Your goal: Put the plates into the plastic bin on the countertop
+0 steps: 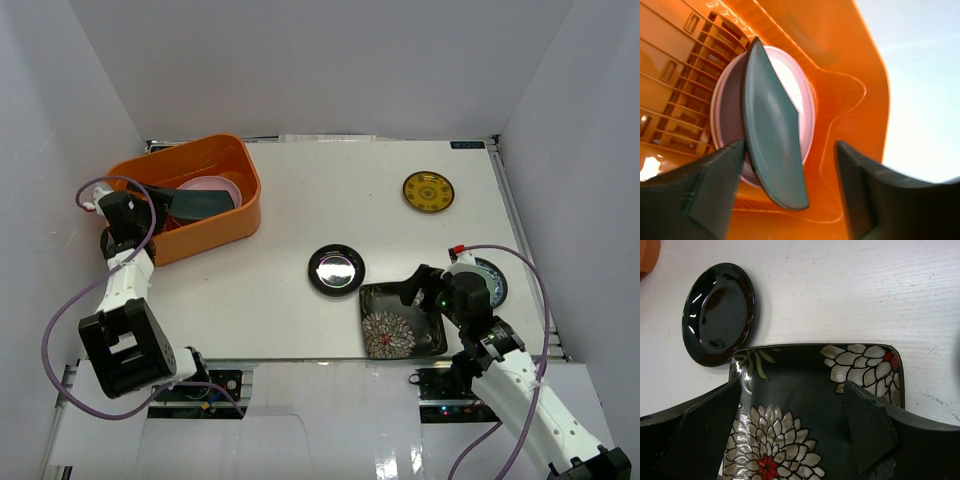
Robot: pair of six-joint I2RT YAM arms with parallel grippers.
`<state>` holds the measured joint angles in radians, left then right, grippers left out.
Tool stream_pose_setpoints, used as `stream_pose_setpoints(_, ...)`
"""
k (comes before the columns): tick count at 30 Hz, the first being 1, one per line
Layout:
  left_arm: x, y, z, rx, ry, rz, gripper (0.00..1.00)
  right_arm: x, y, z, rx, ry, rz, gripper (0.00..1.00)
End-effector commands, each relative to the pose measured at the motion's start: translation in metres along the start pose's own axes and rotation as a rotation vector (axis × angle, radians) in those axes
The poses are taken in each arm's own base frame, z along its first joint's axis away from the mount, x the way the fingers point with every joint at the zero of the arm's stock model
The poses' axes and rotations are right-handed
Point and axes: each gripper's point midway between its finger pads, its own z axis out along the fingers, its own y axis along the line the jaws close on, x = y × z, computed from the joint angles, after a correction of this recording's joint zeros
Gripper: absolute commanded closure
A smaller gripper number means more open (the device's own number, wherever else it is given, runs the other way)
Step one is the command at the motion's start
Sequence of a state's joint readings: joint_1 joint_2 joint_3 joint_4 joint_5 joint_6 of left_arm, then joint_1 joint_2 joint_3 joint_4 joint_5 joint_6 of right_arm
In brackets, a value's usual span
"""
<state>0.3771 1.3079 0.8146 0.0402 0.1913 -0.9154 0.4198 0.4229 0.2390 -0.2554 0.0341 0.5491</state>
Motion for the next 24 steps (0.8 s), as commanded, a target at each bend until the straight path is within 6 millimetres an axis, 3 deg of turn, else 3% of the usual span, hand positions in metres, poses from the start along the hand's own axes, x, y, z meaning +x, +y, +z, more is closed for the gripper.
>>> stream_pose_setpoints(1, -0.019, -0.05, -0.014, 0.15, -0.028, 0.027, 0.06, -0.015, 0.007, 0.001, -0.019, -0.047, -0.009, 0.11)
stream_pose_setpoints(3, -0.019, -0.065, -0.023, 0.202, -0.005, 0.01, 0.02, -0.019, 0.007, 0.002, -0.012, -0.053, -0.012, 0.11)
stream_pose_setpoints(8, -0.031, -0.116, -0.06, 0.317, 0.004, 0.064, 0.02, -0.029, 0.016, 0.0, -0.027, -0.05, -0.035, 0.1)
stream_pose_setpoints(9, -0.037, -0.117, -0.068, 0.29, -0.03, 0.079, 0.02, -0.03, 0.016, -0.001, -0.025, -0.047, -0.046, 0.1)
stream_pose_setpoints(18, -0.004, -0.061, -0.1, 0.133, -0.024, 0.194, 0.02, -0.048, 0.03, -0.009, -0.054, -0.057, -0.089, 0.02)
stream_pose_setpoints(19, 0.0, -0.066, -0.11, 0.164, -0.027, 0.202, 0.02, -0.048, 0.03, -0.009, -0.055, -0.053, -0.094, 0.02)
stream_pose_setpoints(21, 0.018, -0.075, -0.121, 0.232, 0.021, 0.232, 0.04, -0.056, 0.036, -0.012, -0.067, -0.072, -0.102, 0.03)
stream_pose_setpoints(23, 0.064, -0.105, -0.146, 0.389, 0.153, 0.297, 0.07, -0.071, 0.043, -0.019, -0.086, -0.116, -0.116, 0.07)
stream_pose_setpoints(24, 0.11, -0.118, -0.163, 0.479, 0.281, 0.349, 0.11, -0.076, 0.046, -0.021, -0.091, -0.129, -0.123, 0.19)
